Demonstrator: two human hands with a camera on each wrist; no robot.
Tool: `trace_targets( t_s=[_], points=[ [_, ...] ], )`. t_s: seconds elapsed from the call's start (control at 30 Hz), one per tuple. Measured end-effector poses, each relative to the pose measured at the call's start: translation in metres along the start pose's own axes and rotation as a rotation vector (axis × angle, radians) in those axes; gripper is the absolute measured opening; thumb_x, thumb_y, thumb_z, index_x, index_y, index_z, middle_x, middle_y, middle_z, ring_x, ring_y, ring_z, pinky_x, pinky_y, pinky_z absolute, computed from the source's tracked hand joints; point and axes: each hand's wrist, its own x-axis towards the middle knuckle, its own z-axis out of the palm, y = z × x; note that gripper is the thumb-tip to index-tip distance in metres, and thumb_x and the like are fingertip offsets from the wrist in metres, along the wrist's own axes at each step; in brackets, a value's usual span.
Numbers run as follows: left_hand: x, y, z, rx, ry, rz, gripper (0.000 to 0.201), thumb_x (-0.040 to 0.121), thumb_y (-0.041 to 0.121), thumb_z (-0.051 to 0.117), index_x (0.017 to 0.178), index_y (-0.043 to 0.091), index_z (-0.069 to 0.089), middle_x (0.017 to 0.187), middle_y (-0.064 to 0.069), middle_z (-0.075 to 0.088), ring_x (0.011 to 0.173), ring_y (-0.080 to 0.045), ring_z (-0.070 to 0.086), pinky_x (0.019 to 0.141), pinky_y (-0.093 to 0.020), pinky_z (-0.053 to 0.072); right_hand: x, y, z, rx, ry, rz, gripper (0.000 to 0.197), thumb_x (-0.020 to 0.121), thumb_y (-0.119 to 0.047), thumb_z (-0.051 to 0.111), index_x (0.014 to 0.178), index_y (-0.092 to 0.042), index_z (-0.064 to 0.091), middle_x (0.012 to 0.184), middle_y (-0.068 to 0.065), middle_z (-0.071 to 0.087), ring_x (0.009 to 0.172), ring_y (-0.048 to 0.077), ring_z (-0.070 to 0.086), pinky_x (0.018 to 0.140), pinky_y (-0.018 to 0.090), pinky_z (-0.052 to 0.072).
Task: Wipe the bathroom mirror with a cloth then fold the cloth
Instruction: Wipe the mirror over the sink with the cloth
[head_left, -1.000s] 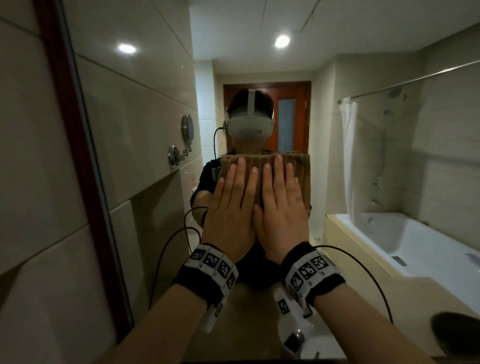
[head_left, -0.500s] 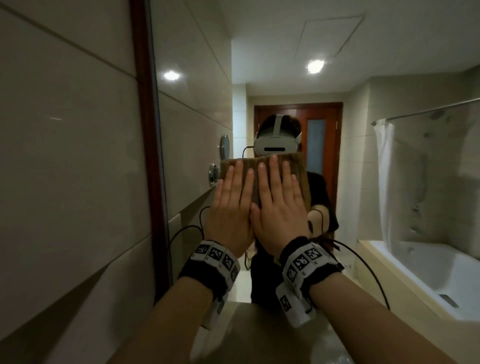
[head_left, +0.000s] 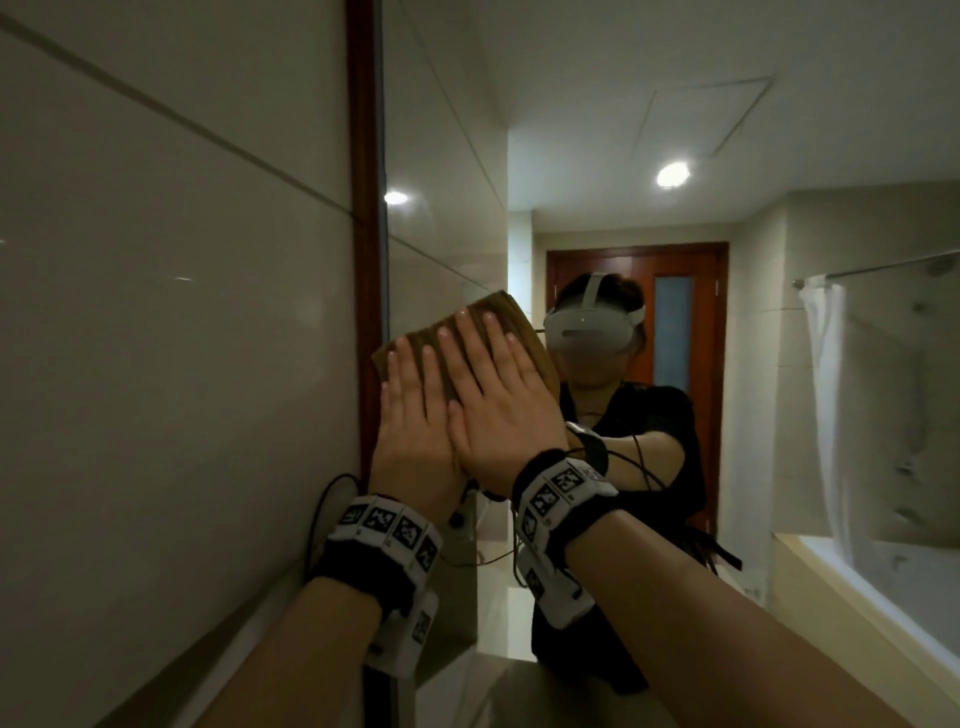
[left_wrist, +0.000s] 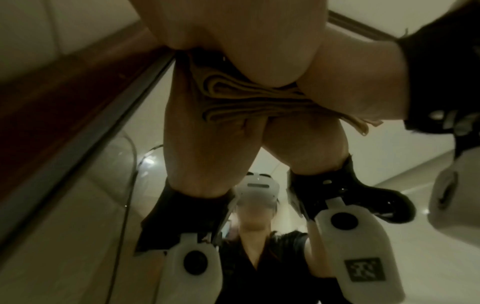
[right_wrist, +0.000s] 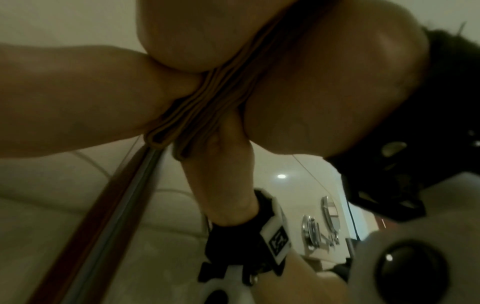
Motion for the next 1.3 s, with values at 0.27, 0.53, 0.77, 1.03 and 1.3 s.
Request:
trace_targets(
  t_s=[0.27,0.53,0.77,1.03,1.3],
  points=[
    [0.089,-0.004,-0.065,-0.225,0.043,0.017,0.073,0.095,0.04,0.012,0.152,0.005,-0.018,0.159,-0.016,-0.026,0.148,-0.026,-0.024,0.122,-0.043,-0.01,0.074,0.039,-0.047,-0.024,0.096,0.006,0.066,0.096,-0.039,0.026,0.154,-0.012,0.007,0.161,0.012,-0.002,0.148,0.026,-0.005,0.121,0.04,-0.001],
    [0.16,0.009,-0.106,-0.183,0.081,0.102,0.072,0.105,0.032,0.029,0.153,0.01,-0.021,0.159,-0.012,-0.03,0.147,-0.019,-0.026,0.118,-0.033,-0.016,0.114,0.082,-0.08,-0.026,0.2,0.072,0.065,0.098,-0.04,0.022,0.155,-0.013,0.004,0.161,0.009,-0.008,0.148,0.025,-0.009,0.12,0.039,-0.003],
    [0.181,0.089,-0.126,-0.18,0.16,0.183,0.071,0.104,0.035,0.027,0.153,0.011,-0.018,0.16,-0.011,-0.027,0.149,-0.022,-0.022,0.122,-0.037,-0.01,0.091,0.153,-0.108,-0.073,0.25,0.152,0.065,0.098,-0.041,0.022,0.154,-0.015,0.005,0.162,0.009,-0.004,0.148,0.025,-0.006,0.121,0.04,-0.001],
    [0.185,0.22,-0.152,-0.164,0.127,0.333,0.084,0.088,0.056,0.01,0.154,0.011,-0.017,0.16,-0.011,-0.027,0.149,-0.023,-0.022,0.121,-0.036,-0.01,0.023,0.261,-0.146,-0.126,0.244,0.28,0.065,0.098,-0.042,0.02,0.154,-0.017,0.0,0.161,0.007,-0.01,0.148,0.025,-0.01,0.121,0.039,-0.003],
    [0.183,0.379,-0.165,-0.179,0.151,0.365,0.081,0.089,0.052,0.008,0.155,0.011,-0.014,0.161,-0.011,-0.025,0.149,-0.023,-0.021,0.123,-0.039,-0.007,-0.065,0.387,-0.193,-0.116,0.187,0.314,0.066,0.098,-0.039,0.022,0.154,-0.017,-0.006,0.16,0.007,-0.016,0.147,0.025,-0.014,0.121,0.039,-0.005]
  ],
)
